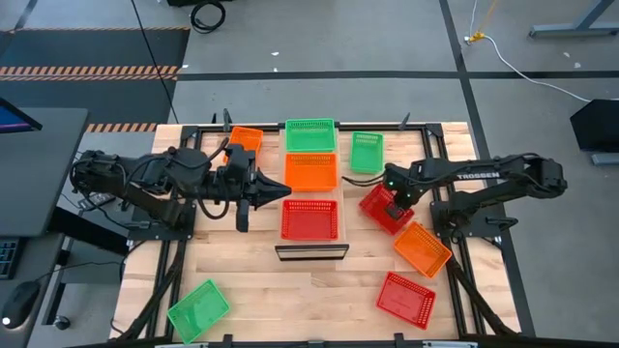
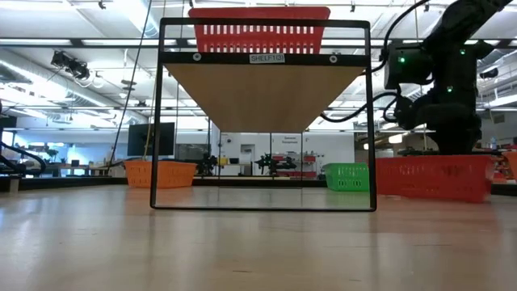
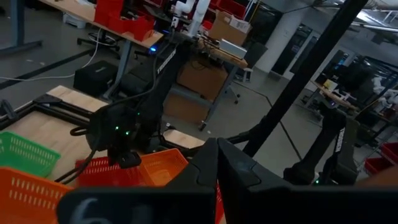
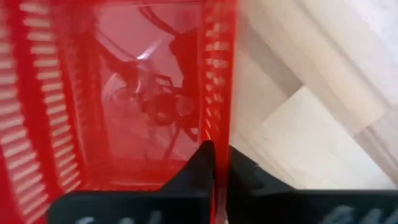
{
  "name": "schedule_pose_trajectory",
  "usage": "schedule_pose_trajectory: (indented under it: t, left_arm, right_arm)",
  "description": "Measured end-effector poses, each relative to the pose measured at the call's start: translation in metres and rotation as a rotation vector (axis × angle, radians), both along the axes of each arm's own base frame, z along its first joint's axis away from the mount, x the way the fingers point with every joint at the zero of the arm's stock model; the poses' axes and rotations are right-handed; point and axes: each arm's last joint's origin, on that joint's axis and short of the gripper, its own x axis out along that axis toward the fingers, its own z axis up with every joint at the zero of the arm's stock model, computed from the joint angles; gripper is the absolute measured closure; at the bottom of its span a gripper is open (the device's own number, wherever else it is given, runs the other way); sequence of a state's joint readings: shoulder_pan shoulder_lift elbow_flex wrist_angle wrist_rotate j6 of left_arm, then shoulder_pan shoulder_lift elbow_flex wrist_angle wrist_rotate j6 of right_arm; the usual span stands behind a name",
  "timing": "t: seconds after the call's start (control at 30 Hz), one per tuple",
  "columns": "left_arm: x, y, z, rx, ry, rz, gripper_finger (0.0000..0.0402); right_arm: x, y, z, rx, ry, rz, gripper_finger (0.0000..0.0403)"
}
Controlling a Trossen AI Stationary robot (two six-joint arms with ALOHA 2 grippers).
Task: Stack baskets on shelf by color
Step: Stack the top red bin on top of the red bin on the shelf
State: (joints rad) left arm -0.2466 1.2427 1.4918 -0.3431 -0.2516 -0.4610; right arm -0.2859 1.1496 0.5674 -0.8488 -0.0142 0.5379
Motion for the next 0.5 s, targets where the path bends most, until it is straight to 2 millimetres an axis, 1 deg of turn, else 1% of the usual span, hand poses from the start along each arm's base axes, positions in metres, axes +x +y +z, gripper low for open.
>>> schedule_pose_trajectory:
  t: [0.07,0.17,0.27,0.37,0.5]
  left_arm:
    - [0.000,0.000,0.000,0.001,0.000,0.000,0.0389]
    - [0.000,0.000,0.000,0.001,0.000,0.000,0.0379]
    - [0.000,0.000,0.000,0.005,0.000,0.000,0.0371]
    - [0.000,0.000,0.000,0.028,0.000,-0.003,0.0367]
    - [0.000,0.000,0.000,0.037,-0.001,-0.004,0.0366]
  right_arm:
    - [-0.001,0.001,0.001,0.006,-0.009,0.014,0.0392]
    - [-0.003,0.001,0.006,0.001,-0.018,0.012,0.0382]
    - [-0.004,0.001,0.018,-0.016,-0.032,0.025,0.0387]
    - [-0.005,0.001,0.037,-0.046,-0.063,0.049,0.0395]
    - [-0.005,0.000,0.074,-0.102,-0.141,0.073,0.0391]
